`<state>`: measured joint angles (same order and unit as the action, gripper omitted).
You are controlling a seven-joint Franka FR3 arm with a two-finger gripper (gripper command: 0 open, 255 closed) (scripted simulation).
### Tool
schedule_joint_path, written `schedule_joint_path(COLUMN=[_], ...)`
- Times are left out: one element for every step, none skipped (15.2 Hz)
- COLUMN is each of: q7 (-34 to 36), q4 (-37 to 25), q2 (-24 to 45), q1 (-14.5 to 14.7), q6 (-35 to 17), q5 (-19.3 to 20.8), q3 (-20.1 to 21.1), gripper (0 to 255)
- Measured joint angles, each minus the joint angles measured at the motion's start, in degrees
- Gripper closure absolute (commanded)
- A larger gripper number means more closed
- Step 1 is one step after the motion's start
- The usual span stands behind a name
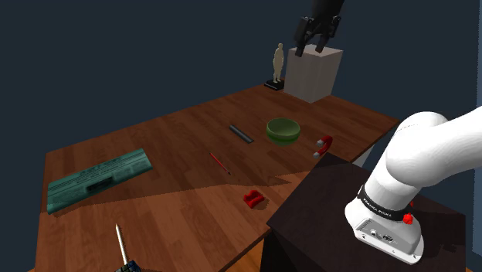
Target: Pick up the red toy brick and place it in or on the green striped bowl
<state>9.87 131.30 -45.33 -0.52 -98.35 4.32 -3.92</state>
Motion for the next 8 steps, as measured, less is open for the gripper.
schedule_joint_path(q7=[0.0, 0.2, 0.8, 1.4, 2.1, 2.5, 3.2, 3.7], q4=[0.0, 0.6, 2.4, 3.4, 5.0, 7.0, 8.2, 10.1], q2=[0.0, -0.1, -0.5, -0.1, -0.2, -0.1, 0.4, 0.4], q1=[0.0, 0.1, 0.3, 0.5, 0.7, 0.9, 1.2, 1.4], q6=[0.0, -0.4, -1.5, -2.5, -3.7, -5.5, -6.8, -8.5], q5=[0.0, -0.1, -0.4, -0.6, -1.0, -1.1, -1.5, -1.7], q3=[0.0, 0.1, 0.7, 1.2, 1.8, 2.2, 2.8, 3.2], gripper=[0, 0, 0, 0, 0, 0, 0, 0])
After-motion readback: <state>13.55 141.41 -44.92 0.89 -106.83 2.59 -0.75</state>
